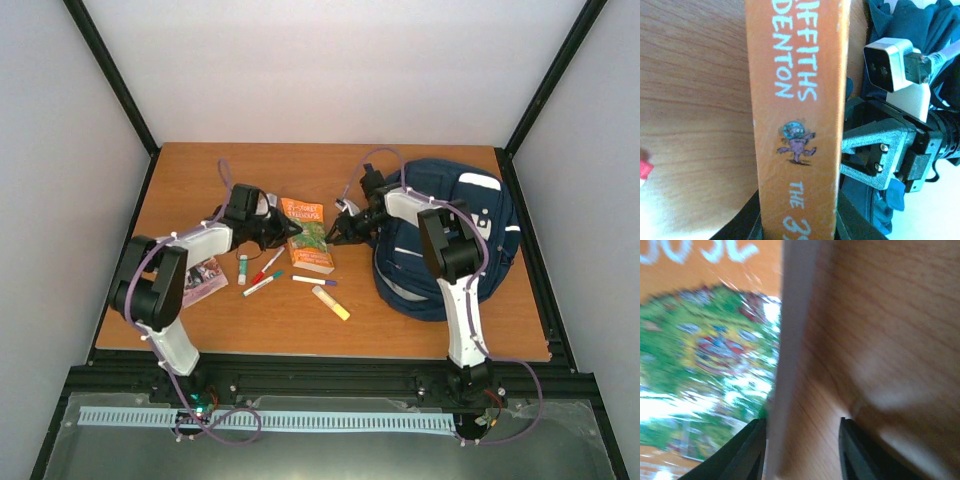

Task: Pack the student bag
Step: Pick up the book from the center of the board, then place the book in the student bag.

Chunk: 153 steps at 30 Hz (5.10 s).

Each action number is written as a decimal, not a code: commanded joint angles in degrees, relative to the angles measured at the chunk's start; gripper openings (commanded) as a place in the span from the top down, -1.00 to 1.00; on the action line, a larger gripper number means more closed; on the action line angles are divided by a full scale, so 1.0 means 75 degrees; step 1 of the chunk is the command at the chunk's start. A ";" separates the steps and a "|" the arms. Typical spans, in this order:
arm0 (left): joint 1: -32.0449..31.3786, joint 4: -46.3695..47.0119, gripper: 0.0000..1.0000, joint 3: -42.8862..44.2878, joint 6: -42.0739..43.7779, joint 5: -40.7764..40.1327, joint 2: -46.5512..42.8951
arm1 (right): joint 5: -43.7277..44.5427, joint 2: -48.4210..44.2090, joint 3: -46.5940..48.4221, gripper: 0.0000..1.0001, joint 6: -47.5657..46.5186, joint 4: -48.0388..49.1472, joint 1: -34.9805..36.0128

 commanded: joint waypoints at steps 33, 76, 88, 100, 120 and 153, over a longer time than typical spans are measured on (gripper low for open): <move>-0.0271 -0.0758 0.98 0.2065 0.3042 0.2750 -0.3928 | -0.2665 -0.6596 -0.2162 -1.00 -0.1576 0.0515 -0.1179; -0.0407 -0.0839 -0.14 0.2035 0.3322 0.2070 -0.3456 | -0.2636 -0.6210 -0.1081 0.95 0.0647 0.1775 -0.0179; -0.0427 0.2787 -0.82 -0.0892 0.0857 0.0356 -0.4267 | -0.2508 -0.6502 -0.0794 0.95 0.1129 0.2178 -0.0929; -0.1262 0.5076 -0.84 -0.1682 -0.0070 0.0471 -0.4032 | -0.2501 -0.6563 -0.1100 0.94 0.1553 0.2500 -0.1145; -0.1813 0.7001 -0.29 -0.1813 -0.1311 -0.0332 -0.3453 | -0.2262 -0.6573 -0.1538 0.94 0.1840 0.2724 -0.1161; -0.1813 0.3793 0.98 -0.2006 0.0114 -0.0737 -0.4856 | 0.0366 -0.7466 -0.2865 -0.25 -0.3969 -0.2059 -0.2686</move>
